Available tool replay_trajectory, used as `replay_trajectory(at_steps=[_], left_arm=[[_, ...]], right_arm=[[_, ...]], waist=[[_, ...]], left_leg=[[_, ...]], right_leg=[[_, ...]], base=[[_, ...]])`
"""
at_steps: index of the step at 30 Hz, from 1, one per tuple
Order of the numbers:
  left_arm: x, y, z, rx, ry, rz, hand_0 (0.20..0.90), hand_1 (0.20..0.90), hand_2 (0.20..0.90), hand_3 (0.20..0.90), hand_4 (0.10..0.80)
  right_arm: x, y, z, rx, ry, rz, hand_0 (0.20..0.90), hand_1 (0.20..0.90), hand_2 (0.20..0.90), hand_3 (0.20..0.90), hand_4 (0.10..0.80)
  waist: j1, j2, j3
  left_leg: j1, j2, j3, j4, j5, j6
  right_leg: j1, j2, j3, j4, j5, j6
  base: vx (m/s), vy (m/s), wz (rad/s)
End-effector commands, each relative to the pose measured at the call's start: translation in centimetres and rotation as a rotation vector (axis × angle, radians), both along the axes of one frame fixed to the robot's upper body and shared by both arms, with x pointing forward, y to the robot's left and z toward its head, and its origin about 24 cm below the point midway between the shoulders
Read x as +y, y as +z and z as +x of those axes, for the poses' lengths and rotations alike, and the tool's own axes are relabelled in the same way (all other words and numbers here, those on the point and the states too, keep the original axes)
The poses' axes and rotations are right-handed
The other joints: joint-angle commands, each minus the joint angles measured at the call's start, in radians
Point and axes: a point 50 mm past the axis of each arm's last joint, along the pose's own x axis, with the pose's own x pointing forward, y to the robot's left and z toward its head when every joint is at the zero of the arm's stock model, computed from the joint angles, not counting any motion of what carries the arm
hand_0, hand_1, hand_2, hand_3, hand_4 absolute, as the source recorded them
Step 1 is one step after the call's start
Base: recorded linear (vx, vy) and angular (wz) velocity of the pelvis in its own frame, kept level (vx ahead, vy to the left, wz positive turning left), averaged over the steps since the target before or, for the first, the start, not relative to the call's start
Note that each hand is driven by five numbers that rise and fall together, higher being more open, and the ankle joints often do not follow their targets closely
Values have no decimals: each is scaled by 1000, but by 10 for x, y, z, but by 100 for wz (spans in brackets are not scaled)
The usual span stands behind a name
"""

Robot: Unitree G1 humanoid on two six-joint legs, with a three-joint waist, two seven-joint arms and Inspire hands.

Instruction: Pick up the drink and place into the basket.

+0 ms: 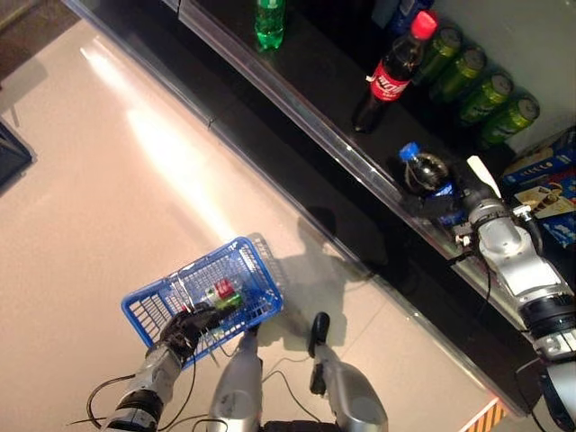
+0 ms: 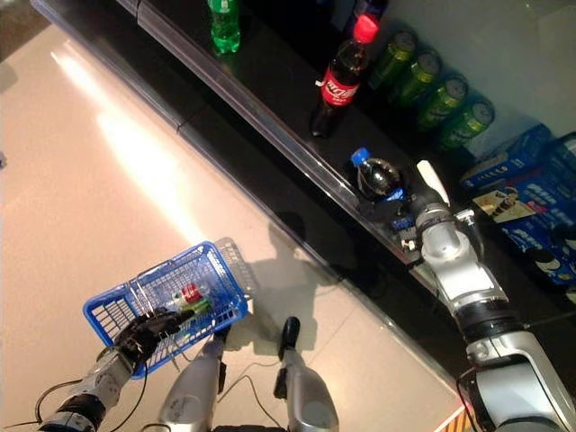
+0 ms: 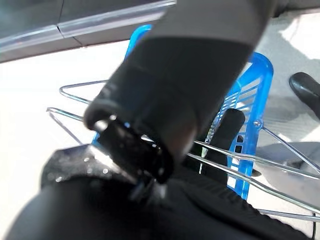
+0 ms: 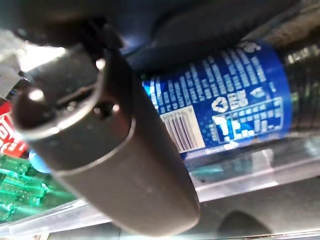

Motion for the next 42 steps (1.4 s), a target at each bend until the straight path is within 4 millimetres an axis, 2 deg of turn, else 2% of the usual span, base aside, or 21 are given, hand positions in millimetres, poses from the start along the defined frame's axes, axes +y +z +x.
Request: replay_trajectory(at_steps=[1,8,16,22,29,30,32,42], left_arm=[[5,15,3,-176,-1,47,300,300,300,200,100],[0,12,-2,-193,24,-1,300,300,300,200,100],[-5,21,3,-283,44,-73,300,300,300,200,100],[-15,37,12,-407,8,-146,300,300,300,200,100],[-36,73,28,-609,-102,-241,300,300,300,200,100],[-37,74,28,-611,-103,-242,300,300,300,200,100],[-45,91,35,-688,-144,-280,300,300,300,200,100],[-67,140,45,-882,-266,-377,300,300,300,200,100]], right_arm=[[-13,62,-12,-295,-25,-114,300,300,300,200,100],[-6,50,-26,-294,26,-117,300,300,300,200,100],[2,49,-38,-319,97,-94,300,300,300,200,100],[13,49,-45,-360,158,-47,300,300,300,200,100],[36,48,-46,-409,248,87,300,300,300,200,100],[36,48,-46,-407,248,87,300,300,300,200,100],[47,47,-47,-429,295,141,300,300,300,200,100],[79,41,-49,-455,450,336,300,300,300,200,100]], waist=[[-18,36,-282],[-29,35,-368],[-28,36,-396],[-12,40,-398],[31,43,-394],[31,42,-394],[46,43,-396],[78,45,-406]], left_leg=[[61,-2,79,17,-116,-25],[113,0,100,-4,-122,-31],[147,-1,102,-4,-130,-27],[165,-7,82,-4,-132,-24],[168,-13,58,-4,-129,-21],[168,-13,58,-4,-129,-21],[164,-15,51,-4,-126,-20],[159,-20,38,-4,-120,-14]], right_leg=[[-17,-15,16,36,-20,86],[47,-5,-4,8,-26,79],[89,5,-27,14,-45,66],[119,7,-48,16,-54,60],[148,2,-87,2,-52,60],[148,2,-87,2,-52,61],[152,-1,-97,-2,-50,63],[163,-7,-123,-2,-52,66]], base=[[78,37,-2],[82,40,-1],[20,22,-2],[4,4,-1],[-3,-5,10],[-9,-4,7],[-13,-3,7],[2,-2,6]])
